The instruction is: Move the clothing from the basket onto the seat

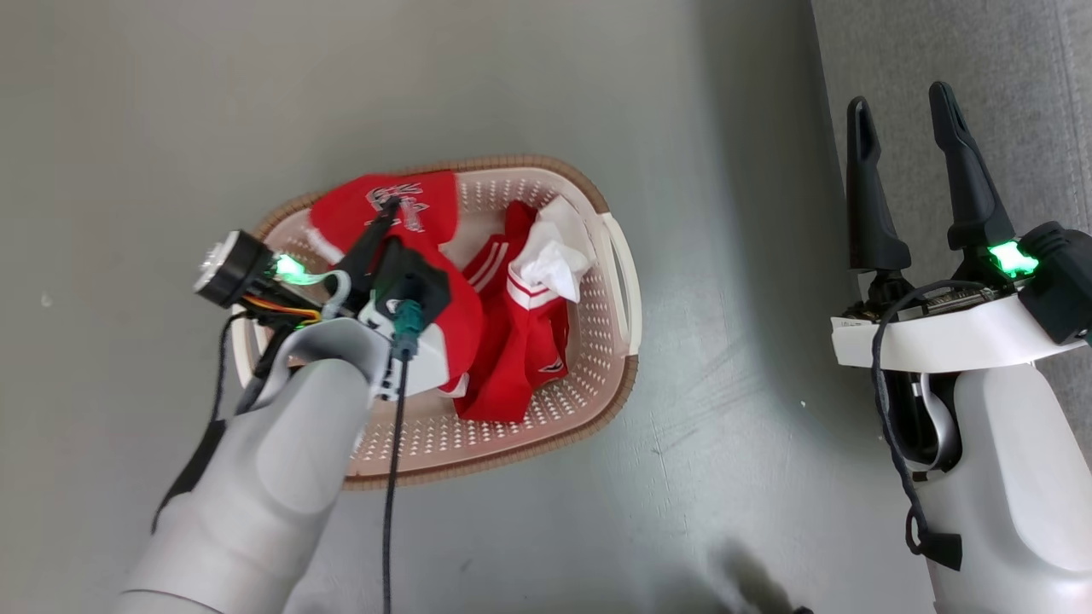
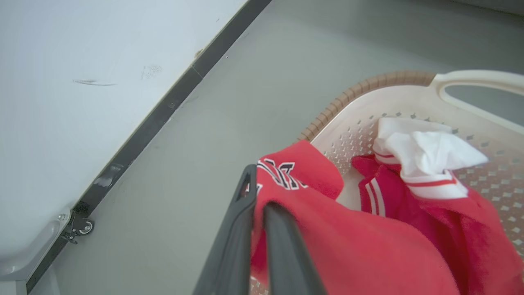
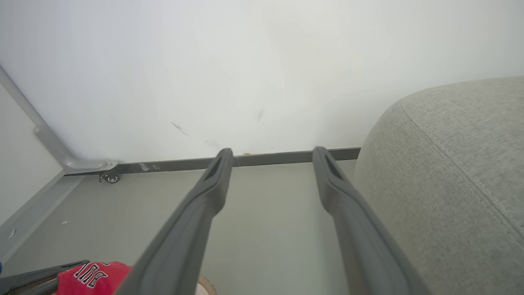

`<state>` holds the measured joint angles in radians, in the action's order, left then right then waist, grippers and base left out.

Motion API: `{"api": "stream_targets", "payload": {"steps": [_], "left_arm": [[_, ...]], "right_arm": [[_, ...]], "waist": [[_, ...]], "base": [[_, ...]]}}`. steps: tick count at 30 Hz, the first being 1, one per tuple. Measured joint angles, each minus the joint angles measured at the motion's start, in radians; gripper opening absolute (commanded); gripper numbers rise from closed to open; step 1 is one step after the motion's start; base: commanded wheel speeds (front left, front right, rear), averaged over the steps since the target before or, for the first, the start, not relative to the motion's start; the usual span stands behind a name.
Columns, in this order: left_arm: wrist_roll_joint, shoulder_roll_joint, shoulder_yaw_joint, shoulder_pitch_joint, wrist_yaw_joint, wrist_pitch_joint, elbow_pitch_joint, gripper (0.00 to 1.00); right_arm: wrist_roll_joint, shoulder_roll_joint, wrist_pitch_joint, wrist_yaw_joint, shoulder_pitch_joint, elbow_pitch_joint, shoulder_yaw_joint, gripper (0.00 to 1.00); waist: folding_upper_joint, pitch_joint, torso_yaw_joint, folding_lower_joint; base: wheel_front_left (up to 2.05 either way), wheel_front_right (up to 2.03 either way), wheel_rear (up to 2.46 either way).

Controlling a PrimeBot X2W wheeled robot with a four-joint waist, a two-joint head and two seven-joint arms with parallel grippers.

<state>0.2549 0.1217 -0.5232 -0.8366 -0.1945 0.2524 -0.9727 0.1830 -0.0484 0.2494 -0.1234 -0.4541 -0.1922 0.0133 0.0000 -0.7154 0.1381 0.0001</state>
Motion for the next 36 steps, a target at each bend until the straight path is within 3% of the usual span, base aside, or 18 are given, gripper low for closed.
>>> {"api": "stream_targets", "payload": {"steps": [15, 36], "left_arm": [[-0.089, -0.007, 0.009, 0.106, -0.008, 0.0, 0.201, 0.0], [-0.185, 0.044, 0.051, 0.196, 0.006, 0.0, 0.389, 0.0]], "right_arm": [[-0.017, -0.016, 0.0, 0.0, 0.034, -0.041, -0.01, 1.0], [-0.067, -0.071, 0.0, 0.0, 0.124, -0.114, 0.063, 1.0]], "waist": [[0.0, 0.137, -0.046, 0.0], [0.0, 0.358, -0.106, -0.0001]], "base": [[0.0, 0.0, 0.0], [0.0, 0.0, 0.0]]}}
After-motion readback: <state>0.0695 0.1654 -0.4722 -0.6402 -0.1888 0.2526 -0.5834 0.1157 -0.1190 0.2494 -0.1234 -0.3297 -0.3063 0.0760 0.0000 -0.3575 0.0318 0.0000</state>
